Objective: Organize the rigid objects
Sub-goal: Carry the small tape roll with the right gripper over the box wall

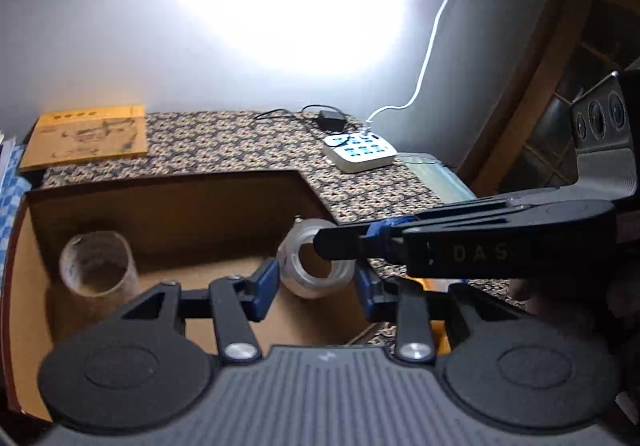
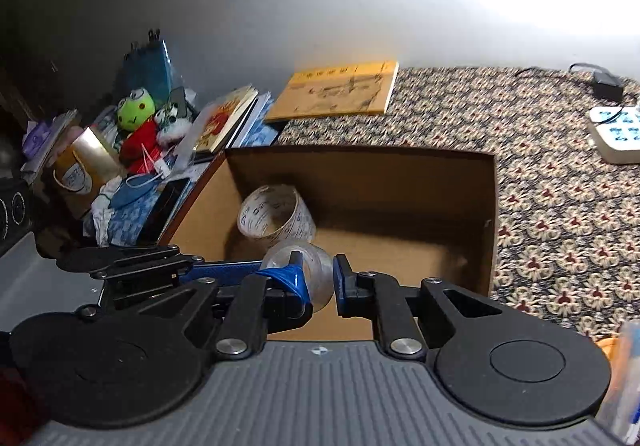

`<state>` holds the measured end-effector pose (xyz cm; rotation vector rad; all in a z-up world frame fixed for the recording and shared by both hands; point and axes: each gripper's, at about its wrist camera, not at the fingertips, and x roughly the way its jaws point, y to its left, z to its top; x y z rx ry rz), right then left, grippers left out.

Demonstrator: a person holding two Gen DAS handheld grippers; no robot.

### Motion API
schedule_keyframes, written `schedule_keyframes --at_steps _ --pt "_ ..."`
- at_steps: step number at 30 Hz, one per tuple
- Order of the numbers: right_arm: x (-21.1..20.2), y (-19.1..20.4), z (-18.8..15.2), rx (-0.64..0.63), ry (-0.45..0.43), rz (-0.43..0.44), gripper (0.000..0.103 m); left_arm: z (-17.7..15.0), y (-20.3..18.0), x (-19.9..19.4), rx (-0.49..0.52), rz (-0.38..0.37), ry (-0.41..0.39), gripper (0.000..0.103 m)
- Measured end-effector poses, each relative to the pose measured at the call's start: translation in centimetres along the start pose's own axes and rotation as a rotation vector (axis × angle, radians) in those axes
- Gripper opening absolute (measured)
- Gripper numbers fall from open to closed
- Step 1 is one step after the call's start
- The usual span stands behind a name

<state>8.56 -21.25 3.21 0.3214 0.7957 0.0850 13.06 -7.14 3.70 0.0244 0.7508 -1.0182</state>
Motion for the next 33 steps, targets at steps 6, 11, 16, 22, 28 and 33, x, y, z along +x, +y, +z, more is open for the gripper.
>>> schedule_keyframes --at_steps 6,11,16,22,28,33 --pt "6.8 0.5 -0.2 0.028 0.209 0.064 0.000 -2.0 5.4 2.5 -0.144 0.102 0.119 0.032" --pt "9.7 1.0 -0.7 0.054 0.321 0.080 0.000 -3.4 7.1 3.4 -0.164 0.192 0.212 0.032" --pt "10.9 1.5 -1.0 0.075 0.359 0.083 0.000 -4.0 8.2 4.1 -0.174 0.247 0.284 0.033" --pt "11.6 0.7 -0.7 0.153 0.380 0.115 0.000 -4.2 9.1 4.2 -0.214 0.270 0.320 0.033" --pt "11.2 0.4 -0.7 0.195 0.359 0.107 0.000 -4.3 9.2 4.2 -0.219 0.298 0.327 0.034" --pt "9.1 0.6 -0.9 0.208 0.278 0.083 0.000 -4.1 9.1 4.1 -0.211 0.334 0.325 0.034"
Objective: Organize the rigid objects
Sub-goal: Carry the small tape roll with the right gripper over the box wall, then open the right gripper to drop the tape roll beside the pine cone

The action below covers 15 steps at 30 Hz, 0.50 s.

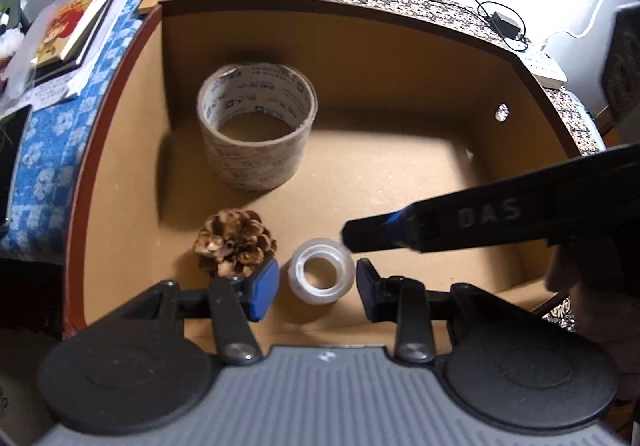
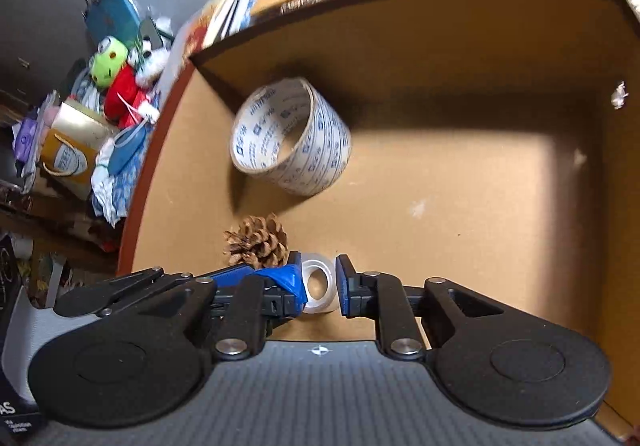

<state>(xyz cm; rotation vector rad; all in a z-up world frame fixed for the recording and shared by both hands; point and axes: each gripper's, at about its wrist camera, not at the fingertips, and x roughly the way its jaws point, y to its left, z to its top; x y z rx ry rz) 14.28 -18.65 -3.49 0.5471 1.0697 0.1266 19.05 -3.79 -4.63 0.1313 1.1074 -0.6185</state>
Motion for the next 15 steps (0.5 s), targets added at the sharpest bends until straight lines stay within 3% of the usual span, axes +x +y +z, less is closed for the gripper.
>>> schedule_keyframes --at_steps 10,15 --pt "-3.0 0.9 -1.8 0.010 -0.125 -0.032 0.001 -0.1 -1.1 -2.6 0.025 0.094 -0.051 0.037" --pt "-4.1 1.5 -2.9 -0.002 -0.167 -0.043 0.004 -0.5 -1.5 -3.8 0.032 0.126 -0.070 0.050"
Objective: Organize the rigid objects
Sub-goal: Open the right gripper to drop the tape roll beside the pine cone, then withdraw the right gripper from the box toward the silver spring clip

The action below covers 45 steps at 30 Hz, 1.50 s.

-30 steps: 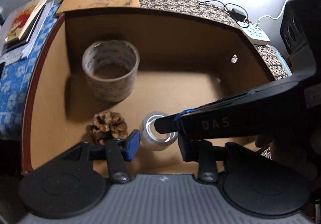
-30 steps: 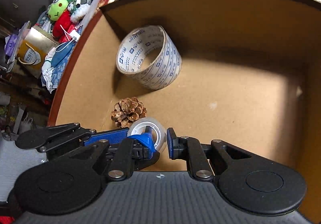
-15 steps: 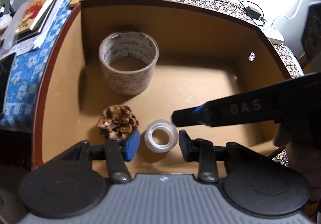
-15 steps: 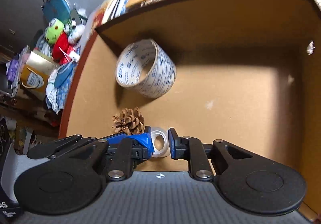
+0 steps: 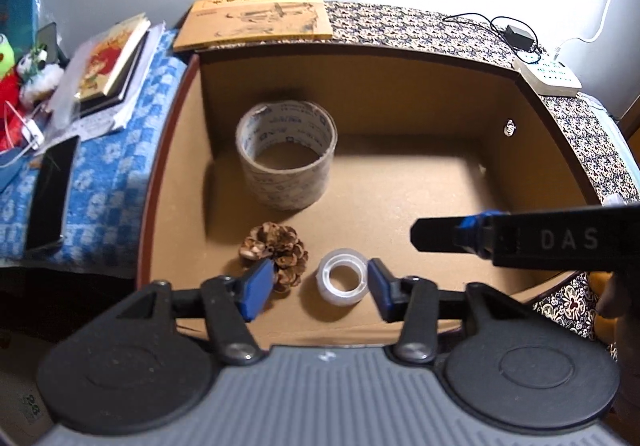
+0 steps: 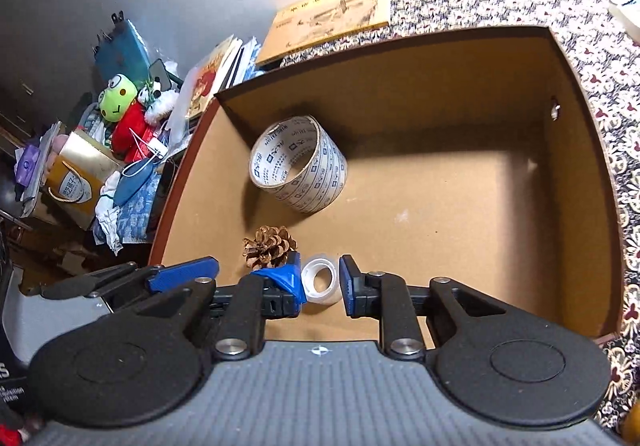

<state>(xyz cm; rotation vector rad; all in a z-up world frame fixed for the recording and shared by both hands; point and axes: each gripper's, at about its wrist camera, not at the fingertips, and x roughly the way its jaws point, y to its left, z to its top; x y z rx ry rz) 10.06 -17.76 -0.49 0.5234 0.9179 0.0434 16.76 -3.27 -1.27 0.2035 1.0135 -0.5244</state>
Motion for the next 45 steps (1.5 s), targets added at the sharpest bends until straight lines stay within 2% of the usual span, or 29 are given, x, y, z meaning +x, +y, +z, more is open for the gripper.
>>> schedule_keyframes --at_steps 16,26,33,45 --pt "-4.0 2.0 -3.1 -0.023 -0.116 -0.003 0.005 -1.4 -1.1 -4.1 0.021 0.109 -0.078 0.062" --pt "-5.3 2.5 -4.6 -0.035 -0.143 0.007 0.005 -2.5 -1.3 -6.0 0.002 0.165 -0.093 0.065" --pt "-5.7 2.5 -5.8 -0.026 -0.138 0.016 0.005 -3.3 -1.3 -6.7 -0.011 0.185 -0.078 0.065" --pt "-5.9 2.0 -7.7 -0.008 -0.134 -0.021 0.005 -5.4 -1.7 -6.2 -0.009 0.203 -0.017 0.066"
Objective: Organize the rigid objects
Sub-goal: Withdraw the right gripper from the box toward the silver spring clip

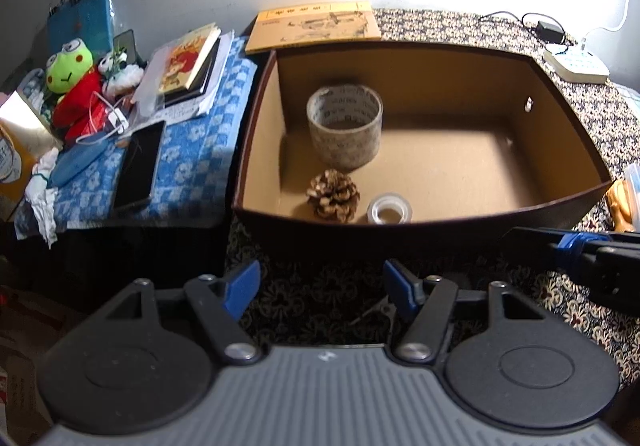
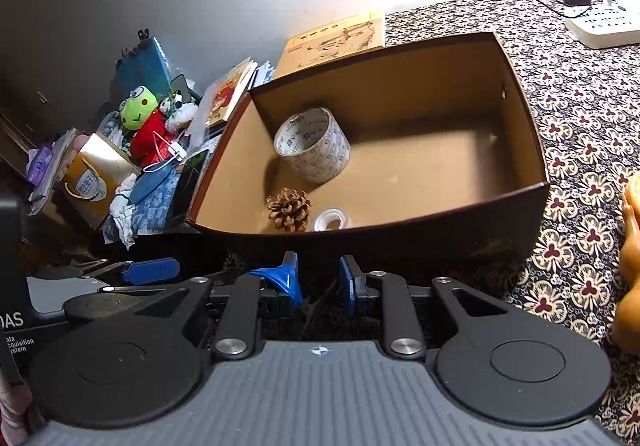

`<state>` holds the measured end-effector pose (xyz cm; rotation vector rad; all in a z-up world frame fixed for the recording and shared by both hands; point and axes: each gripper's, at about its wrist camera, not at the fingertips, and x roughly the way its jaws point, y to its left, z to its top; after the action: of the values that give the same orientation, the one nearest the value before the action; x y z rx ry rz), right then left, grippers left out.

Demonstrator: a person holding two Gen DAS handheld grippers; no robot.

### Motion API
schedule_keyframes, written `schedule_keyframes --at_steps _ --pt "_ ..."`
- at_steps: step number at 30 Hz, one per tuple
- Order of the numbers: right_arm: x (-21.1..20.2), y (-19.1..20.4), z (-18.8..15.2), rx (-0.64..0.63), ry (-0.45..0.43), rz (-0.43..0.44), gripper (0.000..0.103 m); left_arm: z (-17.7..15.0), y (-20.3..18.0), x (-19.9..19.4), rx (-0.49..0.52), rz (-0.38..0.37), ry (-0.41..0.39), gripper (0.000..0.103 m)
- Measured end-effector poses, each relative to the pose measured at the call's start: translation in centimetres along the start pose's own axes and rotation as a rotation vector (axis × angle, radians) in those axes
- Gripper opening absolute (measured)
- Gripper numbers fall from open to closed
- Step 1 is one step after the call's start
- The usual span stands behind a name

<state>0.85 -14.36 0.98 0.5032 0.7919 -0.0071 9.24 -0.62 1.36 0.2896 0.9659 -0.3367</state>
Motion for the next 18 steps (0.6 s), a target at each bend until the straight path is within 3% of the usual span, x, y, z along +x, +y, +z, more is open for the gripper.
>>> schedule_keyframes --at_steps 18 --pt "0.6 -1.2 -1.8 0.036 0.029 -0.064 0.006 -2.2 -1.1 1.4 0.031 0.058 0.050 0.066"
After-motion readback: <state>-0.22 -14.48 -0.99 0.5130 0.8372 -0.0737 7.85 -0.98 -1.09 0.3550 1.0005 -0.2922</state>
